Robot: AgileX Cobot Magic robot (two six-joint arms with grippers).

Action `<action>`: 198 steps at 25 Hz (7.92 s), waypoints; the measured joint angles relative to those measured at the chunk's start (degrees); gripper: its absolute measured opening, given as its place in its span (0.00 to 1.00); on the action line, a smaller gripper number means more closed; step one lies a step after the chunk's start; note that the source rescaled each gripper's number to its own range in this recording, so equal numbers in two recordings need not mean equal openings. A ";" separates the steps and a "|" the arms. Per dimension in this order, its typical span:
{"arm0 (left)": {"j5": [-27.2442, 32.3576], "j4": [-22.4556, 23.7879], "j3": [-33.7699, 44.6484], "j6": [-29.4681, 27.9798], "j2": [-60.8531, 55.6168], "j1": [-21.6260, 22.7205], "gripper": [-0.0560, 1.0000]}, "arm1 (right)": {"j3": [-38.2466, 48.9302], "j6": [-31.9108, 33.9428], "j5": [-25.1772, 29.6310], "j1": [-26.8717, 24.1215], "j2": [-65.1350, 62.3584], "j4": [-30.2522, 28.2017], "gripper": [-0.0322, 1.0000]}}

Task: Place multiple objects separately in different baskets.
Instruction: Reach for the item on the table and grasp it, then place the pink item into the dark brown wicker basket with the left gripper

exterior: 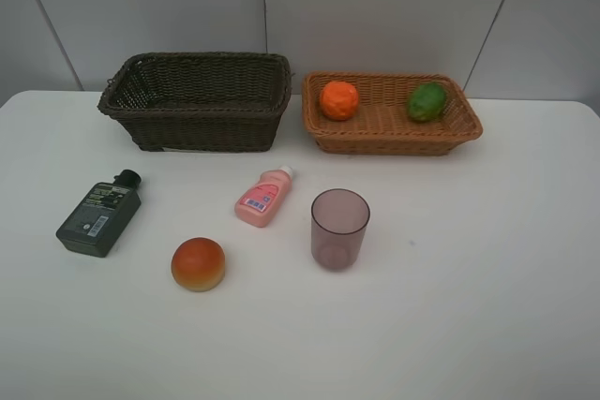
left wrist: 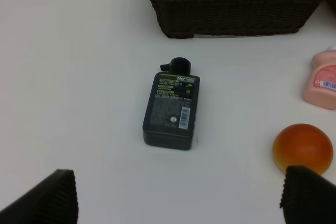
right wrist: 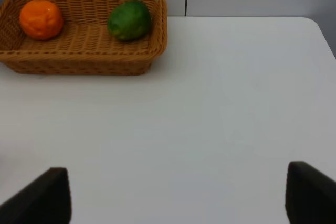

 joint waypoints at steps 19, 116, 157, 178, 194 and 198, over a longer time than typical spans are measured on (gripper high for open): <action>1.05 -2.61 -16.60 1.08 31.66 0.00 1.00 | 0.00 0.00 0.00 0.00 0.00 0.00 0.71; -33.49 9.46 -22.66 -4.09 105.55 -12.66 1.00 | 0.00 0.00 0.00 0.00 0.00 -0.04 0.71; -33.67 9.21 -22.66 -4.27 110.12 -12.66 0.82 | 0.00 0.00 0.00 0.00 0.00 -0.04 0.71; -30.09 8.37 -22.60 -6.96 107.90 -12.66 0.82 | 0.00 0.00 0.00 0.00 0.00 -0.04 0.71; -21.23 8.33 -22.55 -7.37 93.13 -12.66 0.82 | 0.00 0.00 0.00 0.00 0.00 -0.04 0.71; -19.51 8.33 -24.64 -8.78 91.52 -12.66 0.82 | 0.00 0.00 0.00 0.00 0.00 -0.04 0.71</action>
